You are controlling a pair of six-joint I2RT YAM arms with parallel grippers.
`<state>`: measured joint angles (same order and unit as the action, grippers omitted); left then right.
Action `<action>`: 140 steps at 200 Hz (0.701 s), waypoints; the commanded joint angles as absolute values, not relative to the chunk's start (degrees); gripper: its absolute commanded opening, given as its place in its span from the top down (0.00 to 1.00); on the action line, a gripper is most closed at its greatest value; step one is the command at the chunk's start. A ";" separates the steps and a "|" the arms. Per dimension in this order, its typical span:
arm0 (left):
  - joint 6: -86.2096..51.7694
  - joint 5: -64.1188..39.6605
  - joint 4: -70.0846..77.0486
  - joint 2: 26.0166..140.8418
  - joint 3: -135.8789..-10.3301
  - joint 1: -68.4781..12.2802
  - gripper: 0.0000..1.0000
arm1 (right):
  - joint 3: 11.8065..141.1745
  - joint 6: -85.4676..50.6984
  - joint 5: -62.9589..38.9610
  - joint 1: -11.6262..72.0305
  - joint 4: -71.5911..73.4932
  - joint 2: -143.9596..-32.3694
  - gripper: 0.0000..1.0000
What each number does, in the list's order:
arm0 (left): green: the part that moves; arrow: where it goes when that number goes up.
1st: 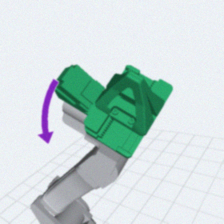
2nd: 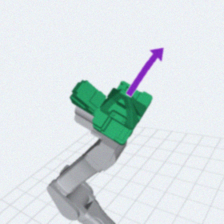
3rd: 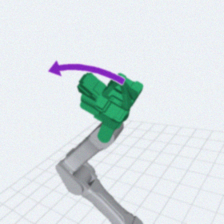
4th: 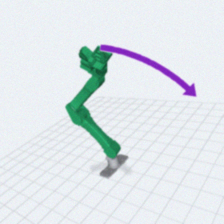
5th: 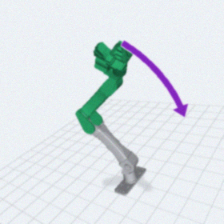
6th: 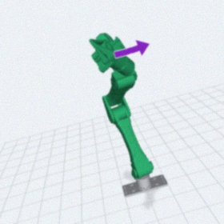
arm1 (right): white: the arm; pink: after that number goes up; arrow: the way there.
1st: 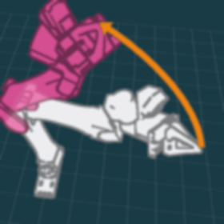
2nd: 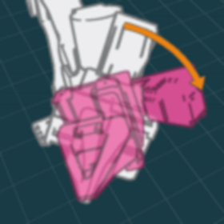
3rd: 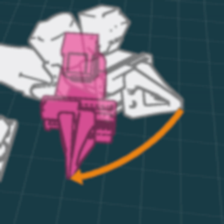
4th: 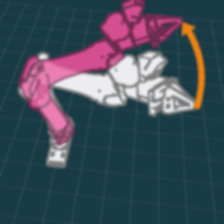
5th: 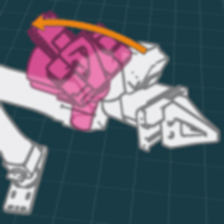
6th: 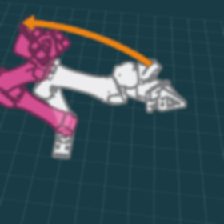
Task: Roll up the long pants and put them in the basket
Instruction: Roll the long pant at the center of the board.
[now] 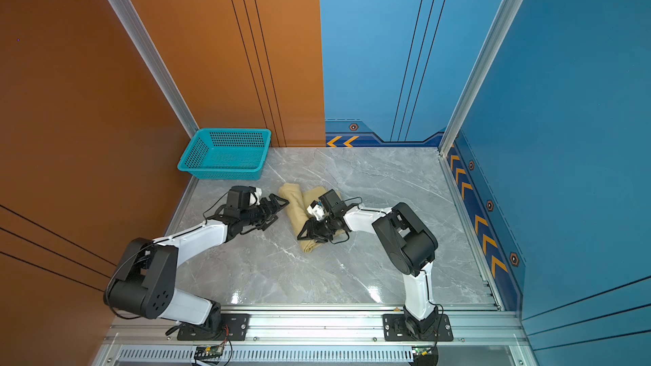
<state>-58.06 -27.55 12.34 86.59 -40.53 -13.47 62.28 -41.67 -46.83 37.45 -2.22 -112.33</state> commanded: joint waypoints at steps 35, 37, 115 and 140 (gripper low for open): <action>-57.08 -37.77 25.15 95.65 -40.67 -12.23 0.01 | 47.64 -56.60 -47.46 36.08 14.07 -115.49 0.50; -56.96 -38.12 25.27 95.94 -40.62 -12.15 0.01 | 47.46 -56.67 -47.42 36.05 14.06 -115.49 0.50; -58.27 -43.25 34.32 101.95 -42.14 -12.22 0.01 | 36.29 -74.12 -47.21 35.14 36.69 -117.22 0.45; -59.28 -44.13 37.38 103.61 -42.01 -12.41 0.01 | 33.26 -80.50 -46.59 34.78 45.06 -120.61 0.44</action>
<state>-58.52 -41.52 32.60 101.89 -40.95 -12.12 39.24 -70.50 -51.09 34.79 46.70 -113.06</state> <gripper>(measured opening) 0.986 0.556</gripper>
